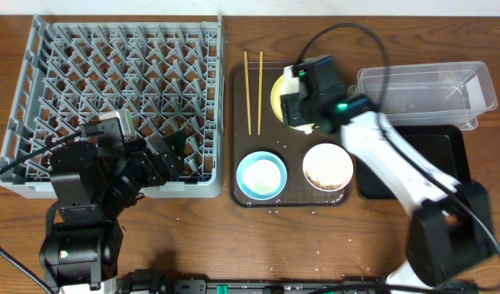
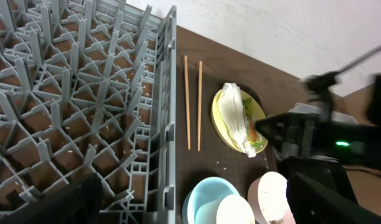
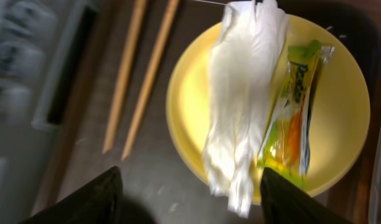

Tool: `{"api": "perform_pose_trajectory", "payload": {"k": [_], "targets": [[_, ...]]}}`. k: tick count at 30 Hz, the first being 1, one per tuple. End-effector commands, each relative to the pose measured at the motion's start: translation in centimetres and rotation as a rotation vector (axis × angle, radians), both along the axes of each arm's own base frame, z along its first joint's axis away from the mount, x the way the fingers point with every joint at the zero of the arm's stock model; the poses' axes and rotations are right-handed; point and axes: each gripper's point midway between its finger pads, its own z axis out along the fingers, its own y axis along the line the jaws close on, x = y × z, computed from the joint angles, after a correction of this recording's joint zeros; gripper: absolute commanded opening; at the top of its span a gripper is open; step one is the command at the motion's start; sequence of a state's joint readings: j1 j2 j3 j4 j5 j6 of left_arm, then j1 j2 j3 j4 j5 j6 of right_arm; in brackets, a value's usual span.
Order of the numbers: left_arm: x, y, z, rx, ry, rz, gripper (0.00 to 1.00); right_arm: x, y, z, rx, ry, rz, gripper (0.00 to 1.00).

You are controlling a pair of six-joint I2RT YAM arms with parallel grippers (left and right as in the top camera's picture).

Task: Sort waste into correct bins and load items into the dishwasher
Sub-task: 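Reach the right gripper to the yellow plate and grasp the white tissue, then carry the tissue right and release it into the clear plastic bin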

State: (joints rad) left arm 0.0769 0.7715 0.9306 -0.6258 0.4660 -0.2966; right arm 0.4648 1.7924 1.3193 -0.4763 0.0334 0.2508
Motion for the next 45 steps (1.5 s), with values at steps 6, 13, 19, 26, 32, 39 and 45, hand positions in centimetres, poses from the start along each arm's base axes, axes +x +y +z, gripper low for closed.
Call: {"api": "perform_pose_trajectory", "payload": {"k": [6, 13, 19, 26, 32, 39, 45], "targets": [[0.0, -0.2, 0.6, -0.013, -0.007, -0.007, 0.95, 4.2, -0.8, -5.7, -0.139, -0.075, -0.099, 0.6], [0.0, -0.2, 0.6, -0.013, -0.007, -0.007, 0.95, 5.3, -0.9, -10.2, -0.151, -0.056, -0.108, 0.48], [0.0, -0.2, 0.6, -0.013, -0.007, -0.007, 0.95, 4.9, -1.8, -10.7, -0.16, -0.023, -0.129, 0.01], [0.0, -0.2, 0.6, -0.013, -0.007, -0.006, 0.95, 4.2, -3.2, -2.7, -0.12, -0.086, -0.151, 0.01], [0.0, -0.2, 0.6, -0.014, -0.007, -0.007, 0.95, 2.0, -7.5, 5.2, -0.044, -0.121, -0.25, 0.01], [0.0, -0.2, 0.6, -0.013, -0.007, -0.007, 0.95, 2.2, -17.0, 7.1, 0.1, -0.102, -0.645, 0.01], [0.0, -0.2, 0.6, -0.013, -0.007, -0.006, 0.95, 3.9, -22.1, 4.0, 0.218, -0.046, -0.87, 0.01]]}}
